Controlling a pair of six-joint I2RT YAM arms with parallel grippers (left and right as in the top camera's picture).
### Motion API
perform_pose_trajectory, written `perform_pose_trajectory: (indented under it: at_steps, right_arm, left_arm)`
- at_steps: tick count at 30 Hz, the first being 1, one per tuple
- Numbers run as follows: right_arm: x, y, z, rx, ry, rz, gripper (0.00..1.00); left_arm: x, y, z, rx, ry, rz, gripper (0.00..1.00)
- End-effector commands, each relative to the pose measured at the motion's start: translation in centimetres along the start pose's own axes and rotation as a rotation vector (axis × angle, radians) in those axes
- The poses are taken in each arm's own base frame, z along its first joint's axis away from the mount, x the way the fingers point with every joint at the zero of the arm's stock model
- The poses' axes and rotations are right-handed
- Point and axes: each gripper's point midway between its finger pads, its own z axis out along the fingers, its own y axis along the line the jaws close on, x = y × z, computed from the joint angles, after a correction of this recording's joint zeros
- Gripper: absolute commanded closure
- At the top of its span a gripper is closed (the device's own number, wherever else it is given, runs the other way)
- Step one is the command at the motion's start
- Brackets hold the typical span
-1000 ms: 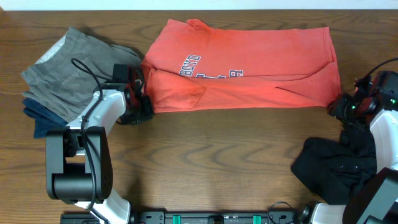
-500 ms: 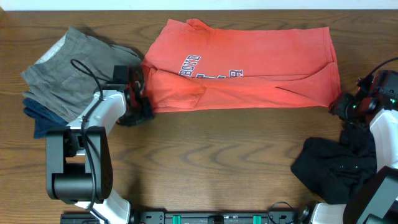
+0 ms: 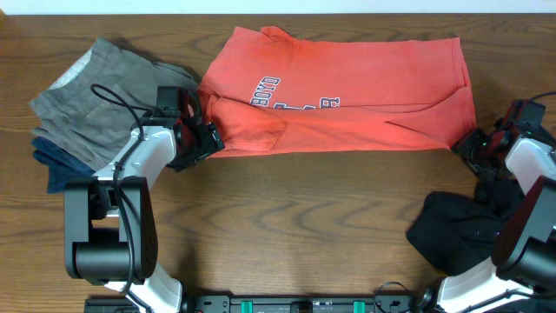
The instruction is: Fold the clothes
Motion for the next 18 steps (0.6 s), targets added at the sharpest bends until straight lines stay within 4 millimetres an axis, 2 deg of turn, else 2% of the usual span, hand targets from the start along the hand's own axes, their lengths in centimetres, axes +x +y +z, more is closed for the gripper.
perform_pose_trajectory:
  at_steps: [1,10,14,18]
  right_arm:
    - [0.1,0.0,1.0,0.007,0.000,0.099,0.39]
    - [-2.0,1.6,0.9,-0.068,-0.077,0.082,0.42]
    - [-1.8,1.7,1.0,-0.067,-0.074,0.078,0.48]
    - [-1.8,1.7,1.0,-0.057,-0.077,0.073,0.49]
  left_arm:
    - [-0.1,-0.3,0.3,0.026,0.003,-0.037,0.15]
    - [-0.4,-1.2,0.3,0.071,-0.006,-0.031,0.15]
    - [-1.0,-1.5,0.2,0.082,-0.029,-0.027,0.15]
    - [-1.0,-1.5,0.2,0.083,-0.031,-0.027,0.15]
